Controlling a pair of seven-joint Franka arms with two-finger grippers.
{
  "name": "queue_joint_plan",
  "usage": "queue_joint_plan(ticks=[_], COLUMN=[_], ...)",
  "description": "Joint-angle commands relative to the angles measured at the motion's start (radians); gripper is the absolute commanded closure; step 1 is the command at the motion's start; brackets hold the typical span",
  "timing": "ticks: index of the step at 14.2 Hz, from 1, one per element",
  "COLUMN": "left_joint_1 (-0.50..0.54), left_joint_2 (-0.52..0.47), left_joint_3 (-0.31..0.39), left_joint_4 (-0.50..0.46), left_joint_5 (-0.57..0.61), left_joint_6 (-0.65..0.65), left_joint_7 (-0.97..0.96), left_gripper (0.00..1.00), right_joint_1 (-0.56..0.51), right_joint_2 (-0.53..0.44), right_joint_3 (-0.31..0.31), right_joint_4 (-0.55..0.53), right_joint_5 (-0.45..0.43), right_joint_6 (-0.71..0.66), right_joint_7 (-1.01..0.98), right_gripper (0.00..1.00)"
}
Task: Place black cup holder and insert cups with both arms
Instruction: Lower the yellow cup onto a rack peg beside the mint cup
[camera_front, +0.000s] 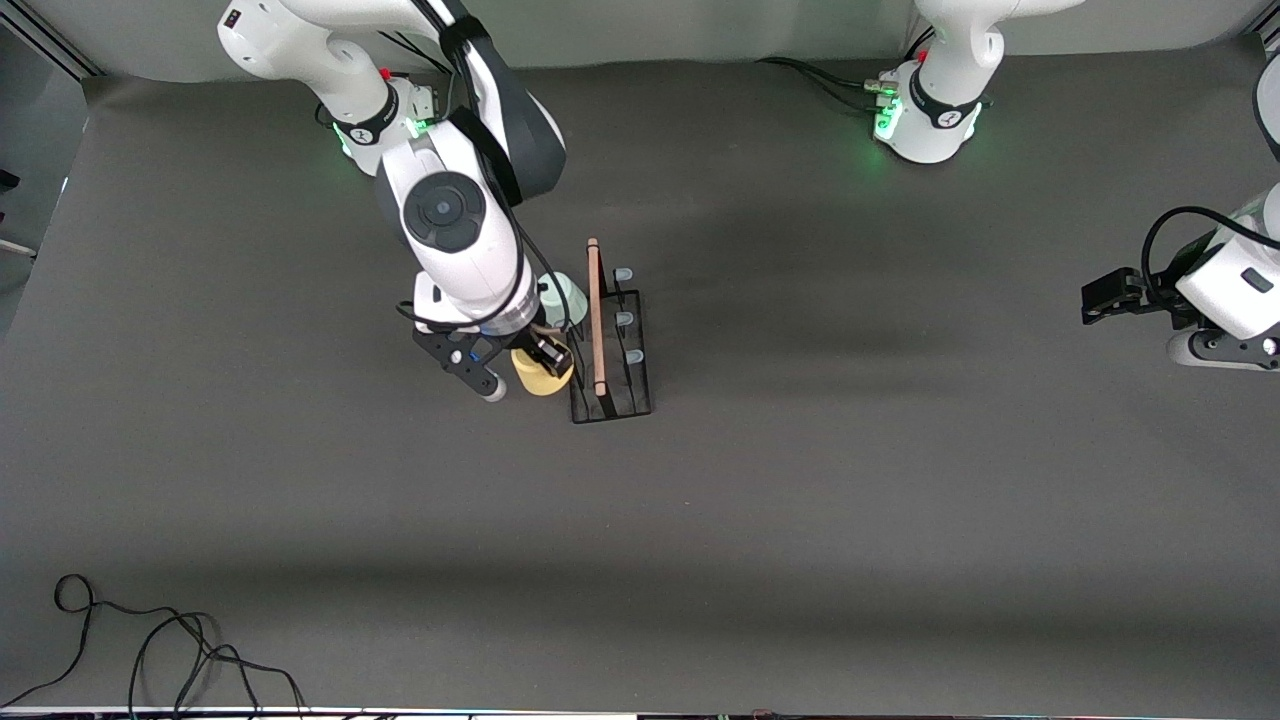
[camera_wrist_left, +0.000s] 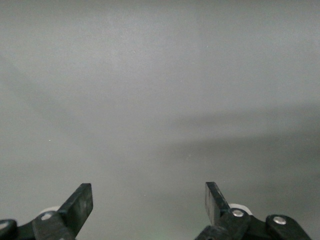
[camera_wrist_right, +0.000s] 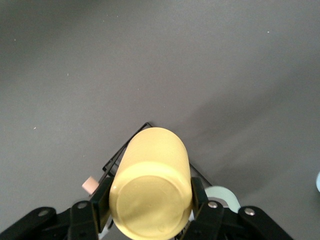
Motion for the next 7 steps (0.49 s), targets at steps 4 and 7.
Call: queue_joint_plan(ticks=[4,7], left_joint_1=[0.001,0.001], left_joint_2=[-0.005,-0.005], left_joint_3=[-0.001,-0.001], left_joint_4=[0.003,0.005], left_joint_5=[0.004,0.004], left_joint_6=[-0.004,-0.004], left_joint_7=[0.012,0.012], left_gripper=[0.0,0.0], right_joint_1=[0.035,0.042], right_joint_2=[0.043,0.068], right_joint_3=[-0.011,-0.011], right_joint_4=[-0.058,-0.058], right_joint_5=[0.06,0.065], right_joint_6=[0.12,0.143], right_joint_7=[0.02,0.02], right_gripper=[0.95,0.95])
